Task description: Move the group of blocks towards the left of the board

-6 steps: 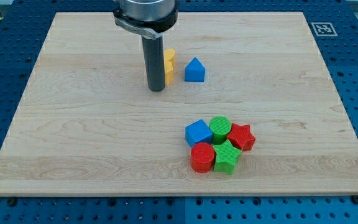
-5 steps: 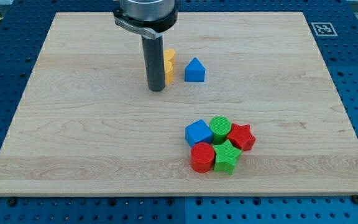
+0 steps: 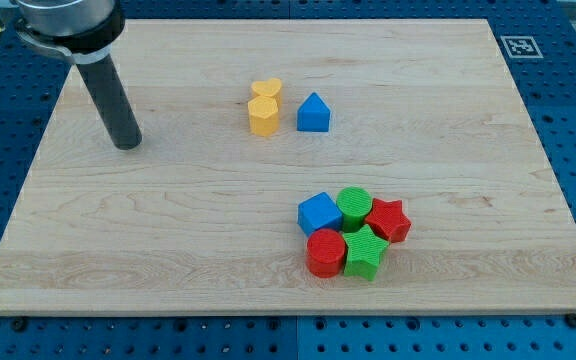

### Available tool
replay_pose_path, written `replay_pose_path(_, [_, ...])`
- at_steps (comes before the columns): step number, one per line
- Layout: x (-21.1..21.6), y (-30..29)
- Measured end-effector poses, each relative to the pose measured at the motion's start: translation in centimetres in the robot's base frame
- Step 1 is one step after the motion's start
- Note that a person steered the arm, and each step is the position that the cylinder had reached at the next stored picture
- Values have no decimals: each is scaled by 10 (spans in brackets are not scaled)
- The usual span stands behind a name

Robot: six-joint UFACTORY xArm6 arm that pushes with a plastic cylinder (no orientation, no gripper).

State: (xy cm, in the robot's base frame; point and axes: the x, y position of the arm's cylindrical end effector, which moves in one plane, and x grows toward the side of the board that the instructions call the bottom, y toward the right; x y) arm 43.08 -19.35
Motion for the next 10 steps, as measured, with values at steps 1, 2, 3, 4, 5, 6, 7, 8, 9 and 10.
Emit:
replay_pose_path(1, [16,9])
replay_pose_path(2, [24,59])
replay_pose_path(3, [24,129])
replay_pose_path(4, [31,207])
replay_pose_path(5, [51,297])
replay_pose_path(6, [76,381])
replay_pose_path(7, [112,403])
replay_pose_path(8, [150,387])
replay_pose_path(9, [165,372])
replay_pose_path(10, [164,358])
